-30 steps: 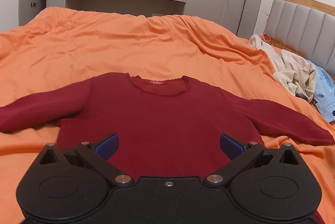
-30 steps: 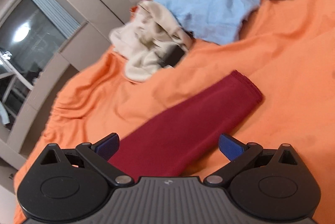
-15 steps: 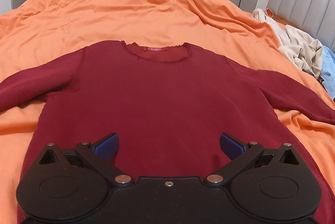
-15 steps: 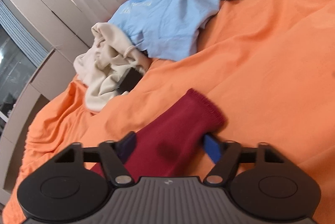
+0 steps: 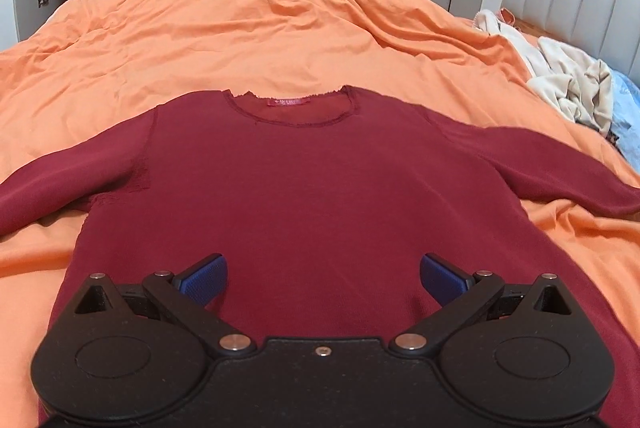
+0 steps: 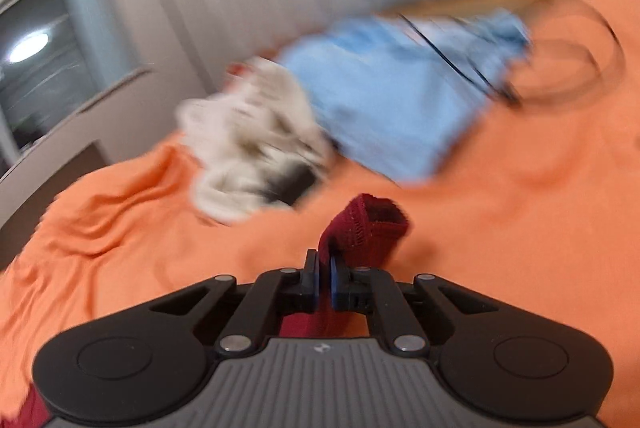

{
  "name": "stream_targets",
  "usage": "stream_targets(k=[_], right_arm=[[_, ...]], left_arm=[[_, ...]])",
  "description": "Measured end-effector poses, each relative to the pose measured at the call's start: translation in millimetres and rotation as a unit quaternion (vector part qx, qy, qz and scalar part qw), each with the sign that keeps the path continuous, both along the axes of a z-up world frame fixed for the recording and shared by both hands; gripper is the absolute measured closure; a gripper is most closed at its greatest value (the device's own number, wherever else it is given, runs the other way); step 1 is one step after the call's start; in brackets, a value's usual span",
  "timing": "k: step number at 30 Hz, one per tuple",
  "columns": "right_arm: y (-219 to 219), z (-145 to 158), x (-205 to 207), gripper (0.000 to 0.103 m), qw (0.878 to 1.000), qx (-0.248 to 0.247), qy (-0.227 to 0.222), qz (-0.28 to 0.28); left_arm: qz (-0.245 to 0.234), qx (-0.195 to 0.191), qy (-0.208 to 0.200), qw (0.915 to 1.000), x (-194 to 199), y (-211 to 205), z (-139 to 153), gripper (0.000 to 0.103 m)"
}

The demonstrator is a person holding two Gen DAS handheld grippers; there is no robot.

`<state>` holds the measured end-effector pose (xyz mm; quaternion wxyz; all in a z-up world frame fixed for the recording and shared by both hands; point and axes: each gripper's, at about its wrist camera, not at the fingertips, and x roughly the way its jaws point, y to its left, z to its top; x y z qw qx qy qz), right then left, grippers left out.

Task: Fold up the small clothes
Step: 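Lift the held sleeve, lay it across the shirt body, open right tool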

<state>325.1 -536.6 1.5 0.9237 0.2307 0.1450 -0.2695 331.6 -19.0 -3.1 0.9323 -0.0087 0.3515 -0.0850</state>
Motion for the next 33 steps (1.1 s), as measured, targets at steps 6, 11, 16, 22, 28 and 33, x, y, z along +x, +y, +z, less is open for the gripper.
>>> stream_targets(k=[6,11,16,22,28,33], right_arm=[[82,57,32,0.097,0.985,-0.122,-0.03,0.115],[168,92,54,0.097,0.951,-0.204,-0.064,0.223],[254,101,70,0.097,0.915,-0.229,-0.075,0.322],[342,74,83,0.097,0.87,-0.251,-0.052,0.421],[409,21,78,0.097,0.797,-0.294,0.04,0.526],[448,-21,59,0.097,0.736,-0.359,0.099,0.566]], left_arm=[[0.016,-0.011,-0.031,0.9993,0,13,19,0.001],[0.052,-0.013,-0.064,0.9965,0,31,37,0.001],[0.104,-0.037,-0.083,0.9904,3,59,51,0.001],[0.18,-0.081,-0.091,0.9762,5,99,60,0.001],[0.244,-0.12,-0.096,0.9577,6,134,65,0.001],[0.259,-0.13,-0.092,0.9527,8,145,64,0.001]])
